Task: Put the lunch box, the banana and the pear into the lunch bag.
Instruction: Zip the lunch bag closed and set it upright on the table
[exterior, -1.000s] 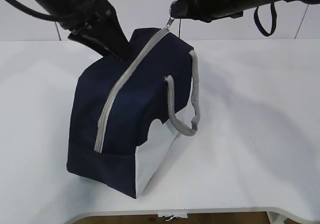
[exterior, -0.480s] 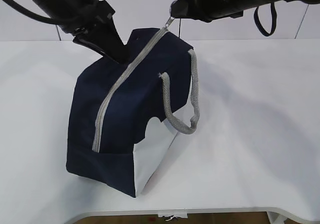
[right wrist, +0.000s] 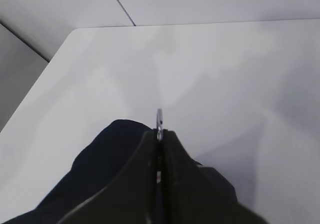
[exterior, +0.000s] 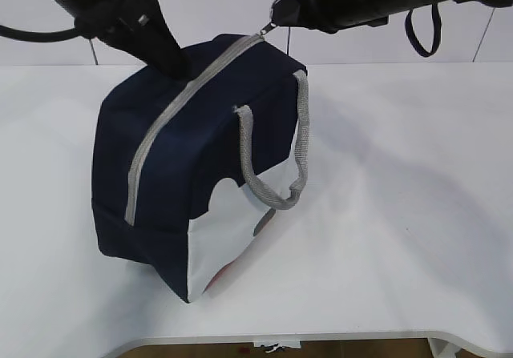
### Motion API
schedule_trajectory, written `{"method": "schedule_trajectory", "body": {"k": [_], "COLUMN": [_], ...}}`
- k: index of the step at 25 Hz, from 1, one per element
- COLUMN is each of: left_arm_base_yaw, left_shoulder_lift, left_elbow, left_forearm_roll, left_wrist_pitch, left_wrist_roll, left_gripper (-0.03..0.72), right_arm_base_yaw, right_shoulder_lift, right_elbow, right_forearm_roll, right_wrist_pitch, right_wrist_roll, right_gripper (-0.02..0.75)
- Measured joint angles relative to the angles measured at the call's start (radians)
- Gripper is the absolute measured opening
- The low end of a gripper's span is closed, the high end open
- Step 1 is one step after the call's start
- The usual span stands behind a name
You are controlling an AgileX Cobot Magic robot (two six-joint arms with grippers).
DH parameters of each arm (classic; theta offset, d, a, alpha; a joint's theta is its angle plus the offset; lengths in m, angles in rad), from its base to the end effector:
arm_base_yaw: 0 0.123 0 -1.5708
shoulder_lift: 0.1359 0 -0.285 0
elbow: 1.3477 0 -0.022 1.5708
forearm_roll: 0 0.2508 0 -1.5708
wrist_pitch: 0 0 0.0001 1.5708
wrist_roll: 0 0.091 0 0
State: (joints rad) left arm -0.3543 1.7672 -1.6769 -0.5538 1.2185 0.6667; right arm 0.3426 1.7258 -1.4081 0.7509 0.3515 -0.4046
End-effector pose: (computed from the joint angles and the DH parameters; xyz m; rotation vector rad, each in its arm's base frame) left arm 0.3360 -0.1722 0.3409 1.1716 2.3676 -0.6679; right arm 0.3779 0.1575 0.3183 -0.1793 2.1048 0.6446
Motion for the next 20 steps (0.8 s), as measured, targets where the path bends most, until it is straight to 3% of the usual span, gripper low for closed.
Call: {"method": "schedule_trajectory", "body": {"k": [20], "left_arm_base_yaw": [0.0], "left_shoulder_lift": [-0.106], "left_elbow": [0.01], "left_forearm_roll": [0.079], "left_wrist_pitch": [0.012], "left_wrist_roll": [0.013], "left_gripper": [0.012], "right_arm_base_yaw": [-0.013], "right_shoulder_lift": [0.101], "right_elbow": [-0.006], "right_forearm_roll": [0.004], "right_wrist_pitch": [-0.061], "right_wrist_roll": [-0.008], "right_gripper": [-0.01]}}
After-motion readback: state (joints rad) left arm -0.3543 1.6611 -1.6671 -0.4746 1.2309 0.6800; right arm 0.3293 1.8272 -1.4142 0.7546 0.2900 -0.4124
